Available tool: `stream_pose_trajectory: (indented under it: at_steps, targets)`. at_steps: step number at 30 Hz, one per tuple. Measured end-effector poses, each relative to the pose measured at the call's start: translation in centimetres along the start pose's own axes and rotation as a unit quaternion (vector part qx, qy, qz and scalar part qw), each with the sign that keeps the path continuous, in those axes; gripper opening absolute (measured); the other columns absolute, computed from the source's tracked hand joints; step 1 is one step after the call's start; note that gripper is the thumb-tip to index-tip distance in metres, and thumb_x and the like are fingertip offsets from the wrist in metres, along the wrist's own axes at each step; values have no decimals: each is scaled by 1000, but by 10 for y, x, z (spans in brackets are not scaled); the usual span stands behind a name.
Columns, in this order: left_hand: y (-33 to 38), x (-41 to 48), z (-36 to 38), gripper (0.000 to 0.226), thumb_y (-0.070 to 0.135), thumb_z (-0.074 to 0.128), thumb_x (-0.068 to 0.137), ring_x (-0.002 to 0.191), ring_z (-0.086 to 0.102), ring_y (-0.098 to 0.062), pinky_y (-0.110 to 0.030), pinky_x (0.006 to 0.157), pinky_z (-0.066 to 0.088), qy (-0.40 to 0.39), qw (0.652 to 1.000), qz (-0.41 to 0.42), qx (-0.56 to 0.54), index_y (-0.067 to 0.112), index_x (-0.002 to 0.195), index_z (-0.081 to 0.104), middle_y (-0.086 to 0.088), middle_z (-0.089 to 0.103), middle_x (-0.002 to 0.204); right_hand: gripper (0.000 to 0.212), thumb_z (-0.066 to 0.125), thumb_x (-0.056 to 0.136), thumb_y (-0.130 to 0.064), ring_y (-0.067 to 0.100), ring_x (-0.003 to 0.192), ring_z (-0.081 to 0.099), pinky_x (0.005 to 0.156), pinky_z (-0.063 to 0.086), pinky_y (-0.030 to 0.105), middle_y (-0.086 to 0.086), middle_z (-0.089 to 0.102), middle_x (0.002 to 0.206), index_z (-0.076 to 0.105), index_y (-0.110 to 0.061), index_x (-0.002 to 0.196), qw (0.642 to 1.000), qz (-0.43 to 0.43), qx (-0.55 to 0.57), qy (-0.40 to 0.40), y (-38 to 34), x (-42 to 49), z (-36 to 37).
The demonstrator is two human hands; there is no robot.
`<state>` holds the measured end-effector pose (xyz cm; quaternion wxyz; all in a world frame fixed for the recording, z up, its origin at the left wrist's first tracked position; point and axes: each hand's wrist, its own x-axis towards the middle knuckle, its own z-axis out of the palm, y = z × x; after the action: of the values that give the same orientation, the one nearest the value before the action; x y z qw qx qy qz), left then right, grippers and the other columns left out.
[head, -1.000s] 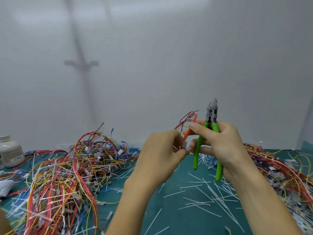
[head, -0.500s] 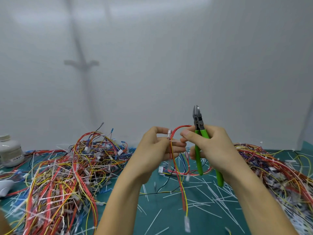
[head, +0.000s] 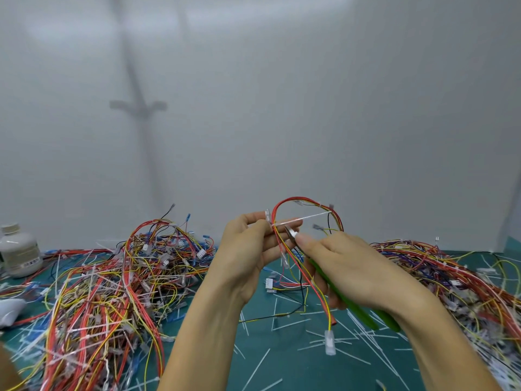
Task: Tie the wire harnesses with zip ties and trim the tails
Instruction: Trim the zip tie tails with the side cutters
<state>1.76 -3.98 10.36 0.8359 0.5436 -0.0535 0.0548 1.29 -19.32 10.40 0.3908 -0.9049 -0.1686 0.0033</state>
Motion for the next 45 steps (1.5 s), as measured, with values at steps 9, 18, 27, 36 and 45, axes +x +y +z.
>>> stream_pose_trajectory:
  at_steps: [9,18,27,36,45]
  targets:
    - [2,-4,1,22,-6,32,100,93,73,-32,-34,75,62,-8,999,14,30,4,116,43,-16,76,93,74,27,101,-56,18,47,66,69,57,42,16,67,64,58,5,73,999,1,-33,24,0,2,6]
    - [3,-5,3,23,-9,35,99,97,72,-33,-37,82,60,-25,999,17,25,8,113,42,-17,76,95,57,25,105,-46,34,71,61,73,54,49,21,63,73,50,-10,68,994,-44,-64,81,-6,1,10]
    - [2,-3,0,23,-10,34,99,94,73,-30,-35,78,61,-31,999,7,11,8,111,42,-20,75,96,74,21,96,-62,26,66,61,73,52,44,12,64,66,60,-6,67,985,-59,-128,96,-4,4,10]
    - [3,-1,-5,22,-10,31,98,98,72,-34,-39,82,60,-37,999,-2,28,6,111,40,-24,73,98,72,24,96,-60,17,58,58,71,52,41,4,65,60,66,-10,66,988,-54,-109,99,-1,7,12]
    - [12,3,-15,20,-11,27,94,89,73,-35,-35,73,62,27,999,10,-40,-1,95,45,-29,72,95,68,33,95,-64,24,45,61,66,56,42,2,59,46,65,-15,62,984,-36,66,165,2,8,5]
